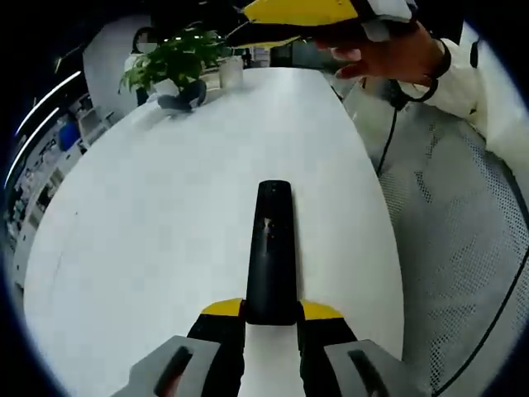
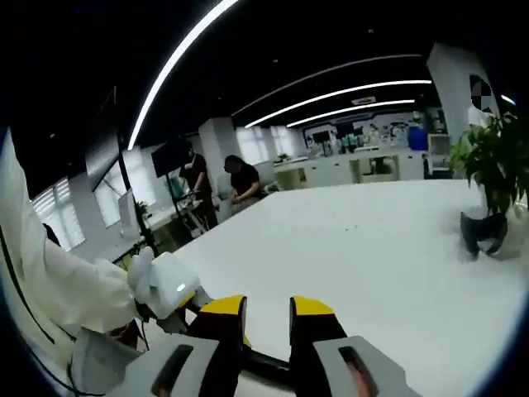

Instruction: Press the specified remote control buttons in sequence, fully releasing each button before pressing the next.

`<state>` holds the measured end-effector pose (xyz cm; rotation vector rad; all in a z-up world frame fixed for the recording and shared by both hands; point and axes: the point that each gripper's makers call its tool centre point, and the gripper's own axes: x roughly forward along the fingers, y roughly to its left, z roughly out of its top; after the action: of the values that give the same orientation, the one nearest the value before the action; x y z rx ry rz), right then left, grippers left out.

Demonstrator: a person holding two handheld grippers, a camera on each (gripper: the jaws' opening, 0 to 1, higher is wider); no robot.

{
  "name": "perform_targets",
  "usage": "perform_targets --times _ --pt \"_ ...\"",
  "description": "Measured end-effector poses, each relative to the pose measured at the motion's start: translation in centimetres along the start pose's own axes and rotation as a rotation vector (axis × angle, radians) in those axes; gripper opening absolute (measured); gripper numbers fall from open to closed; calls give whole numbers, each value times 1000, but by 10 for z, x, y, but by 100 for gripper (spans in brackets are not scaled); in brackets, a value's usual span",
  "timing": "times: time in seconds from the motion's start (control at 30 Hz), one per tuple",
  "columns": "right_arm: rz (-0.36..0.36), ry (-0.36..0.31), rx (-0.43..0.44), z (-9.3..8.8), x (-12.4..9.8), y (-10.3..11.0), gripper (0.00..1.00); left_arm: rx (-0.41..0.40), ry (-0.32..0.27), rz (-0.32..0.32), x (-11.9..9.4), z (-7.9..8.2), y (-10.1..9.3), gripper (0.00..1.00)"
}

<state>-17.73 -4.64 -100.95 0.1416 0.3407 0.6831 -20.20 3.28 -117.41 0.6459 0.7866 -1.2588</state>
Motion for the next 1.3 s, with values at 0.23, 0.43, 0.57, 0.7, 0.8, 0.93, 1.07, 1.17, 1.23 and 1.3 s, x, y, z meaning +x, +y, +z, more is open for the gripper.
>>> perform_targets --times 0.23,0.43,0.57,0.7,0.8,0.93,1.07,1.17,1.23,1.3 --pt "-61 -126 46 19 -14 -18 41 36 10 4 3 7 19 21" --pt "-118 -231 42 38 -28 -31 59 29 12 15 4 9 40 21" --pt "-159 -267 0 46 -38 -38 62 46 21 21 6 11 54 21" --pt "-202 -297 -8 50 -49 -47 69 52 26 24 6 12 71 21" --pt "-245 -302 4 50 -55 -57 77 52 34 26 7 12 85 21" --pt "-283 -288 13 46 -61 -67 82 48 45 27 9 10 99 21" --pt "-315 -268 22 40 -65 -73 81 48 62 33 13 6 116 21" --pt "-338 -274 34 38 -71 -78 82 52 77 44 15 4 131 21" --pt "-353 -266 25 37 -73 -80 81 46 77 44 16 5 138 21" --pt "-362 -243 10 34 -73 -82 81 53 88 48 15 4 146 21"
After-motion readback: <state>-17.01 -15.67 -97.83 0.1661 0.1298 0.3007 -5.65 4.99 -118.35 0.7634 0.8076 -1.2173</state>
